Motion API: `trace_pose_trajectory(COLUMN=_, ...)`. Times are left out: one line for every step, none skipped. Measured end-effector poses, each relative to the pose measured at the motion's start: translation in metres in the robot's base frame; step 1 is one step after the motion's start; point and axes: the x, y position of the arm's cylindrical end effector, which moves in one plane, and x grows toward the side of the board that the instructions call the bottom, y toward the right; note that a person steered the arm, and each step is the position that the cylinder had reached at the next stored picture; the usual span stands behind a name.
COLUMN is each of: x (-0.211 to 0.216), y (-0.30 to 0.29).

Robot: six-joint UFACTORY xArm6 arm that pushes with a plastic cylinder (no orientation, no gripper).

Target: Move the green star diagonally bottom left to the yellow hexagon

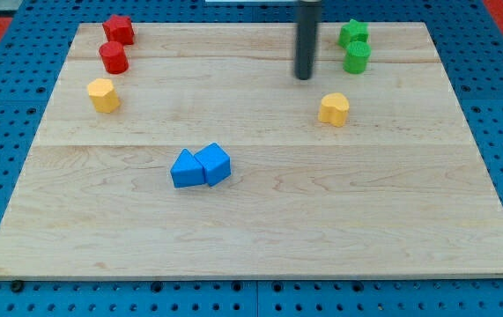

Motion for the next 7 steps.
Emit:
trace_pose_trajectory(x=0.000, y=0.088)
trace_pose_trajectory(x=-0.014, y=0.144)
trace_pose_trajectory(x=-0.056, y=0.109)
trace_pose_trajectory(x=-0.092, y=0.108)
trace_pose_trajectory(x=-0.102, y=0.076)
trace_pose_trajectory(x=-0.084, y=0.038)
trace_pose_trajectory(x=-0.057, y=0.016)
